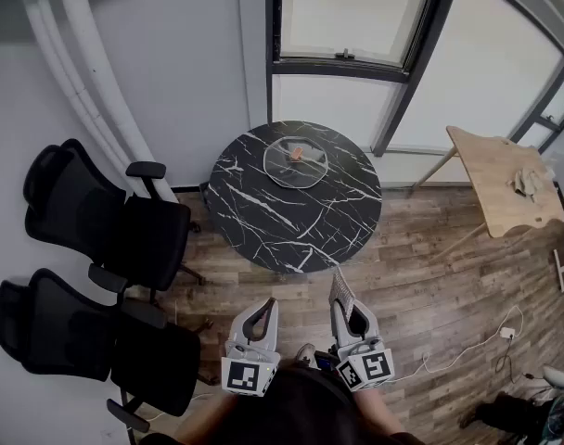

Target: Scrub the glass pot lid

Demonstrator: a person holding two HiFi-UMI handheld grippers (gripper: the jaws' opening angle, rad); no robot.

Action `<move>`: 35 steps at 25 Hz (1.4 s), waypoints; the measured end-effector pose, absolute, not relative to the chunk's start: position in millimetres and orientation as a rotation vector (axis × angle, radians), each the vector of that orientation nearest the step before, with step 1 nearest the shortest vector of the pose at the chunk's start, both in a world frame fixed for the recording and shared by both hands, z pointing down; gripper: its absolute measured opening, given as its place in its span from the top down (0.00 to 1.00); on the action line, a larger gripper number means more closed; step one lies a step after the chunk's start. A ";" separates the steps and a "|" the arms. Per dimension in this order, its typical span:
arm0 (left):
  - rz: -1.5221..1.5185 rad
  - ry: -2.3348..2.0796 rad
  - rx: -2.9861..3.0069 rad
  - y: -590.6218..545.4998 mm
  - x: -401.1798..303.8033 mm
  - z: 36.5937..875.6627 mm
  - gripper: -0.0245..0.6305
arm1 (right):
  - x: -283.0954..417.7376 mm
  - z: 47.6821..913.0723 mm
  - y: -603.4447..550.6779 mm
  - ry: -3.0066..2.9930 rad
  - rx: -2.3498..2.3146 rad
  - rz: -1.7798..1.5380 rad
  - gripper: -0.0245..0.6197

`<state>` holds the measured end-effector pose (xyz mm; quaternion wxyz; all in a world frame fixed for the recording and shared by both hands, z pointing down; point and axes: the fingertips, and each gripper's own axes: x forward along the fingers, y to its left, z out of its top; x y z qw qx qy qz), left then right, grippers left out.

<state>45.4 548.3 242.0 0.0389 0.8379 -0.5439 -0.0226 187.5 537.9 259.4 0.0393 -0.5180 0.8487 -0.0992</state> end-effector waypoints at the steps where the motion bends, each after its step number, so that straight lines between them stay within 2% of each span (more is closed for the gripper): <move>1: -0.073 -1.668 2.573 548.3 45.8 241.3 0.96 | 188.2 259.1 537.9 2.600 -1.589 -0.305 0.85; 17: -0.102 -1.716 2.536 548.3 47.3 241.2 0.96 | 204.4 253.0 542.6 2.551 -1.576 -0.330 0.84; 35: -0.030 -1.805 2.472 561.6 115.9 251.7 0.96 | 269.1 288.2 548.9 2.628 -1.526 -0.381 0.84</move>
